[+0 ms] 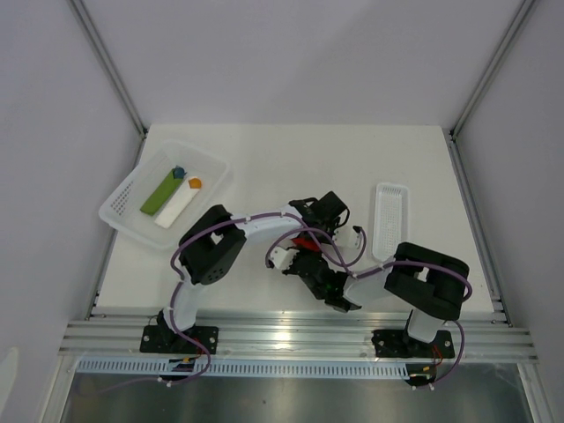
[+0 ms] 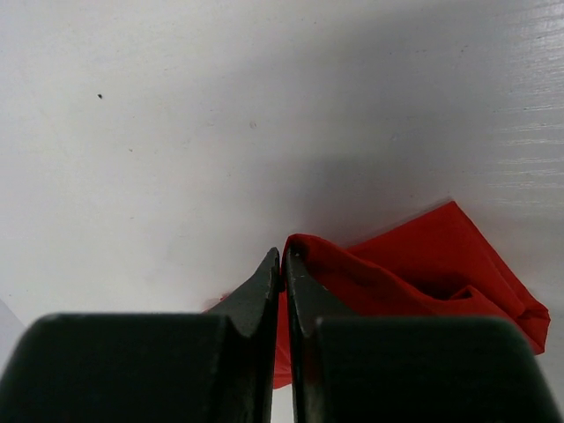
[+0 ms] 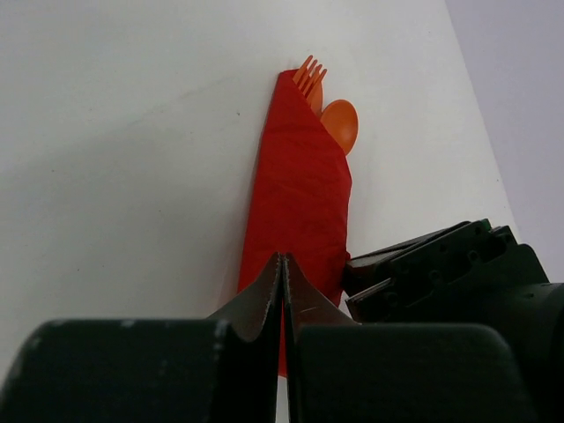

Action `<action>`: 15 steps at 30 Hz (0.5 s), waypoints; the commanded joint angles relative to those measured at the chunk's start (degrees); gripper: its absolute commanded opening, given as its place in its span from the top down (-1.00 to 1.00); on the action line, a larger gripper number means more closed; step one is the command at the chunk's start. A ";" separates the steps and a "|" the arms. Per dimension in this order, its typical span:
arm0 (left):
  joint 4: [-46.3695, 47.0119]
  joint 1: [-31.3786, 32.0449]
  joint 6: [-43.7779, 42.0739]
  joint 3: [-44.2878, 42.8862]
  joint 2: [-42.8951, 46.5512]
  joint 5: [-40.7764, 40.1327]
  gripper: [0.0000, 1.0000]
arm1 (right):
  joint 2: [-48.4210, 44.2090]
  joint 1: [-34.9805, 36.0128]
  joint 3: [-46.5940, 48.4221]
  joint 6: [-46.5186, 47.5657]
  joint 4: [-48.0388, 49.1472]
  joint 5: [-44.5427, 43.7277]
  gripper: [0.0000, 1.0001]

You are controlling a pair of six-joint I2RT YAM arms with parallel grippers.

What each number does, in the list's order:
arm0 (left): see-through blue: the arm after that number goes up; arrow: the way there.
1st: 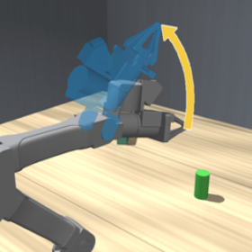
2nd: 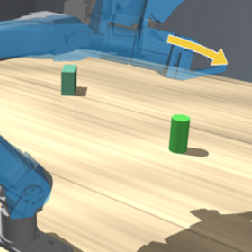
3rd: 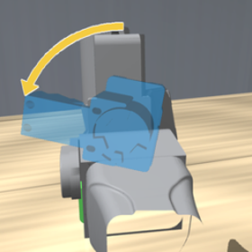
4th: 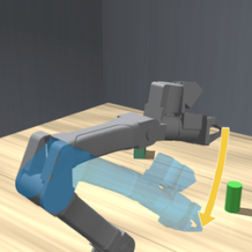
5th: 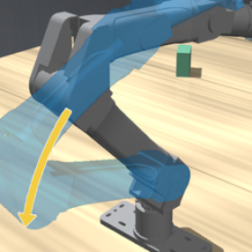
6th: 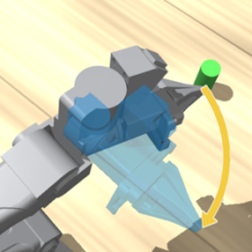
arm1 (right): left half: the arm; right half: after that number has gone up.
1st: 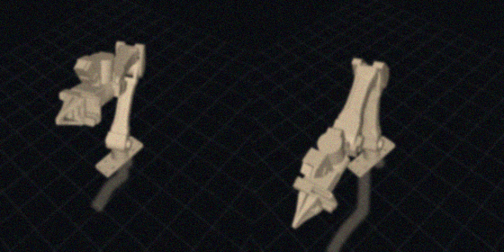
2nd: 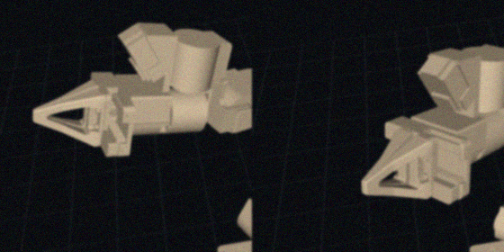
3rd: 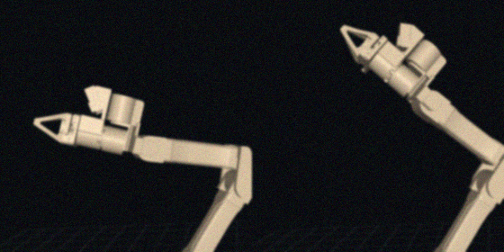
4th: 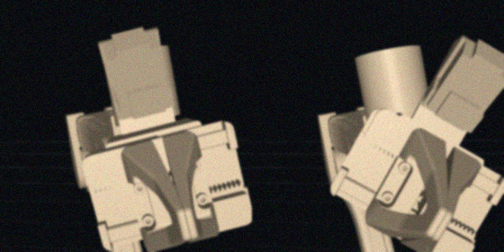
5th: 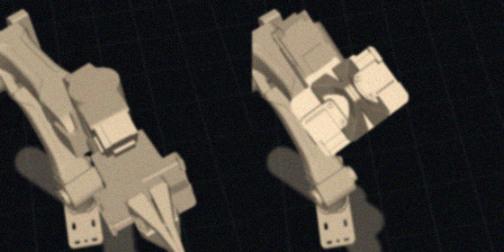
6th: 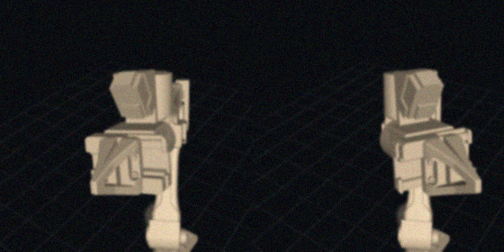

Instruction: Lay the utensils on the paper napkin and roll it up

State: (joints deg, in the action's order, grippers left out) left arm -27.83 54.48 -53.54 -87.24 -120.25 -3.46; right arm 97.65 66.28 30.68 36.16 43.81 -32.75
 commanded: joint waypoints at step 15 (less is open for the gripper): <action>-0.38 0.45 -1.13 -2.32 0.72 0.12 0.83 | 5.01 -3.43 13.26 -8.47 -31.15 -1.97 1.00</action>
State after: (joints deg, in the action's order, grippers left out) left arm -27.86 53.36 -53.67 -87.24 -120.44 -3.92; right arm 100.64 64.55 41.23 30.04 23.03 -35.24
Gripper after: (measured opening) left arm 0.081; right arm 0.003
